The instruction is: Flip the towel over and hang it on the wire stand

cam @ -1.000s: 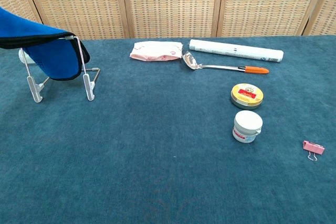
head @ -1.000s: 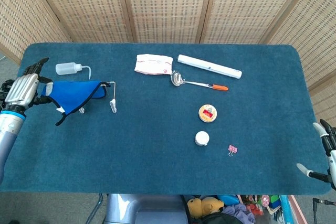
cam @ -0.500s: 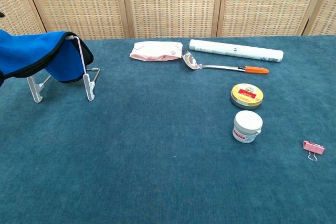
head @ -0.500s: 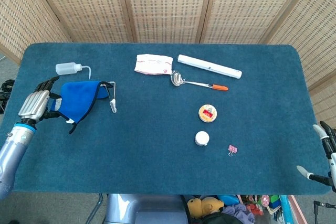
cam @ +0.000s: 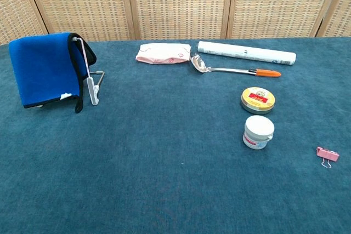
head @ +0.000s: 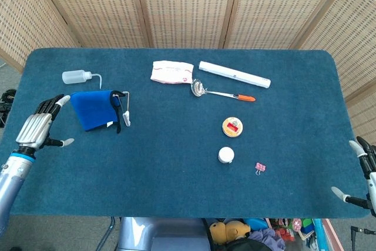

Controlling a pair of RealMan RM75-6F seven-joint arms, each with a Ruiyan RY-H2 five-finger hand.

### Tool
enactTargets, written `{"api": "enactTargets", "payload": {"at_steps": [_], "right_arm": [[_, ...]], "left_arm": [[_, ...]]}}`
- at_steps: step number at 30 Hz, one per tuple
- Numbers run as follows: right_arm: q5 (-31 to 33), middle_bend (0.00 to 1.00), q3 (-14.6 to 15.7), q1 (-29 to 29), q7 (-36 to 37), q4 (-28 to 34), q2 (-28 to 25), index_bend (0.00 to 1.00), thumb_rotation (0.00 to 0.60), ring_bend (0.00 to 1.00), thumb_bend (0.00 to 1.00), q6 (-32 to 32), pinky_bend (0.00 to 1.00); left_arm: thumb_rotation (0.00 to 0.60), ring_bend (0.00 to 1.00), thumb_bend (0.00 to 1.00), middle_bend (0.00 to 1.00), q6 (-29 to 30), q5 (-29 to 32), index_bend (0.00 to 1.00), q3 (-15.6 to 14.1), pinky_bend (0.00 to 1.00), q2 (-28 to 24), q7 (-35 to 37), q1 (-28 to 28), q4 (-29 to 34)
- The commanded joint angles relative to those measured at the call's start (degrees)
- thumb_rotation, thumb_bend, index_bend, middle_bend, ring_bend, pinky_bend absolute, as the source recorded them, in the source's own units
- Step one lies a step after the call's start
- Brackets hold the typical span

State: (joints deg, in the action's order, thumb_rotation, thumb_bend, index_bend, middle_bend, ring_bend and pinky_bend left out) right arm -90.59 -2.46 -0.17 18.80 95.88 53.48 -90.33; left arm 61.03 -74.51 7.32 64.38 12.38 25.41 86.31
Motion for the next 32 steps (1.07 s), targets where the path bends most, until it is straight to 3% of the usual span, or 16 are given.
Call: {"api": "enactTargets", "payload": {"at_steps": [1, 8, 13, 17, 24, 32], "right_arm": [[-0.1, 0.0, 0.0, -0.1, 0.2, 0.0, 0.0, 0.0, 0.6, 0.0, 0.0, -0.2, 0.0], [-0.2, 0.0, -0.1, -0.3, 0.8, -0.3, 0.0, 0.0, 0.6, 0.0, 0.0, -0.9, 0.0], [-0.4, 0.0, -0.4, -0.7, 1.5, -0.8, 0.3, 0.0, 0.6, 0.0, 0.0, -2.3, 0.0], [-0.6, 0.0, -0.5, -1.0, 1.7, -1.3, 0.6, 0.0, 0.6, 0.0, 0.0, -3.3, 0.0], [-1.2, 0.0, -0.6, -1.6, 2.1, -1.5, 0.7, 0.0, 0.6, 0.0, 0.0, -4.8, 0.0], [-1.1, 0.0, -0.6, -1.9, 1.9, -1.5, 0.8, 0.0, 0.6, 0.0, 0.0, -5.4, 0.0]], "left_arm": [[0.6, 0.0, 0.14, 0.0, 3.3, -2.1, 0.0, -0.6, 0.0, -1.1, 2.3, -2.0, 0.8], [0.6, 0.0, 0.14, 0.0, 15.5, -7.9, 0.0, -2.6, 0.0, -6.5, 2.7, -9.0, 6.4], [0.6, 0.0, 0.14, 0.0, 21.3, -7.8, 0.0, -6.4, 0.0, -11.0, -7.5, -15.4, 13.5], [0.6, 0.0, 0.14, 0.0, 27.3, -8.5, 0.0, -8.0, 0.0, -10.5, -13.3, -20.1, 16.3], [0.6, 0.0, 0.14, 0.0, 33.5, -14.6, 0.0, -10.4, 0.0, -7.6, -14.2, -24.4, 14.1], [0.6, 0.0, 0.14, 0.0, 33.3, -18.1, 0.0, -11.6, 0.0, -6.0, -13.0, -25.1, 11.1]]}}
